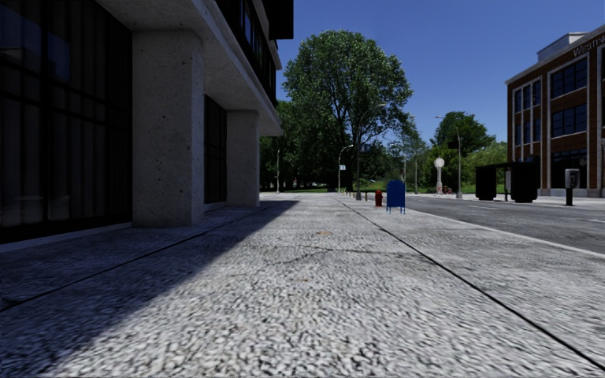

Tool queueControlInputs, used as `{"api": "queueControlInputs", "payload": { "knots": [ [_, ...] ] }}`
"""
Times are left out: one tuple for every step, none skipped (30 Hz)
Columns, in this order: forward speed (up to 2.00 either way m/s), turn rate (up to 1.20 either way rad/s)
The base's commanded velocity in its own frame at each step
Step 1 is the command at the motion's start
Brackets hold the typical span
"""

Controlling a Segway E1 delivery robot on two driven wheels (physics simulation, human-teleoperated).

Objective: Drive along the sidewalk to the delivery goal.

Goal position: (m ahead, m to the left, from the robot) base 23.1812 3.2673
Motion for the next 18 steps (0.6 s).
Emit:
{"api": "queueControlInputs", "payload": {
  "knots": [
    [2.00,0.00],
    [2.00,0.00],
    [2.00,0.00],
    [2.00,0.00],
    [2.00,0.00],
    [2.00,0.00],
    [2.00,0.00],
    [2.00,0.00],
    [2.00,0.00],
    [2.00,0.00],
    [2.00,0.00],
    [2.00,0.00],
    [2.00,0.00],
    [2.00,0.00],
    [2.00,0.00],
    [2.00,0.00],
    [2.00,0.00],
    [2.00,0.00]
  ]
}}
